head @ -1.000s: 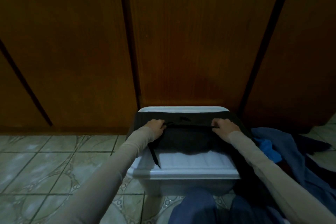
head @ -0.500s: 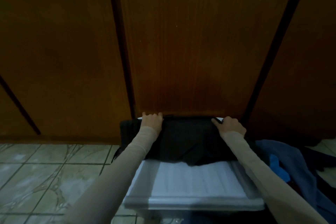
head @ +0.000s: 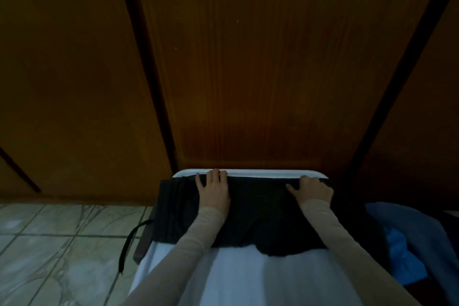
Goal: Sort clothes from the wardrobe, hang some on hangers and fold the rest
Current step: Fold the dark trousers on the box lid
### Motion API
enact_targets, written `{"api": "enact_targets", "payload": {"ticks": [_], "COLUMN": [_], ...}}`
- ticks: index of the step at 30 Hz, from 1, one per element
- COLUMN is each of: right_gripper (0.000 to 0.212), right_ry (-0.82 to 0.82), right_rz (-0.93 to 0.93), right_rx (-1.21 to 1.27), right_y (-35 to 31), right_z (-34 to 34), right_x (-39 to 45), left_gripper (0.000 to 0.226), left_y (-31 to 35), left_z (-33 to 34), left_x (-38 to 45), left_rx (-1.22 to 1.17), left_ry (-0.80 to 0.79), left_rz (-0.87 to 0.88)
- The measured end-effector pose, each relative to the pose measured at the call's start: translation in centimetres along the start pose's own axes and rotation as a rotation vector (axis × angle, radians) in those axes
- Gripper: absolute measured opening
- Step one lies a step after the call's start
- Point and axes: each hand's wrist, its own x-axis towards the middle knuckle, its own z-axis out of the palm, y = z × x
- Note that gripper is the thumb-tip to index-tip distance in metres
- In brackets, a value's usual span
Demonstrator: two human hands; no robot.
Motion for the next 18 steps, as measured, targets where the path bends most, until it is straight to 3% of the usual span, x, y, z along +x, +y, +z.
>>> {"api": "enact_targets", "payload": {"ticks": [4,7,9,12,18], "right_gripper": [0.037,0.034,0.032,0.028,0.018], "right_ry": [0.034,-0.007,-0.021,-0.044,-0.095], "right_rz": [-0.042,-0.066,-0.088,-0.098,-0.071], "right_rx": [0.077,0.107,0.099,0.106,0.172], "right_y": [-0.4,-0.4,-0.1,0.8,4.3], "right_z": [0.8,0.8,0.7,0.3,-1.8], "right_x": [0.1,-0.1,-0.3,-0.9,-2.3], "left_gripper": [0.047,0.060,0.067,0.054,0.055], "left_y": [4.0,4.0,2.8,1.4,0.3], "left_z": [1.1,2.5,3.2,3.8,3.6], "left_x": [-1.2,-1.1,-1.1,-1.0,-0.7], "left_rx": [-0.157,-0.157,-0.118,-0.085,-0.053], "left_ry": [-0.123,-0.250,-0.229,-0.208,-0.219], "left_rz": [0.167,0.220,0.257,0.293,0.328]}}
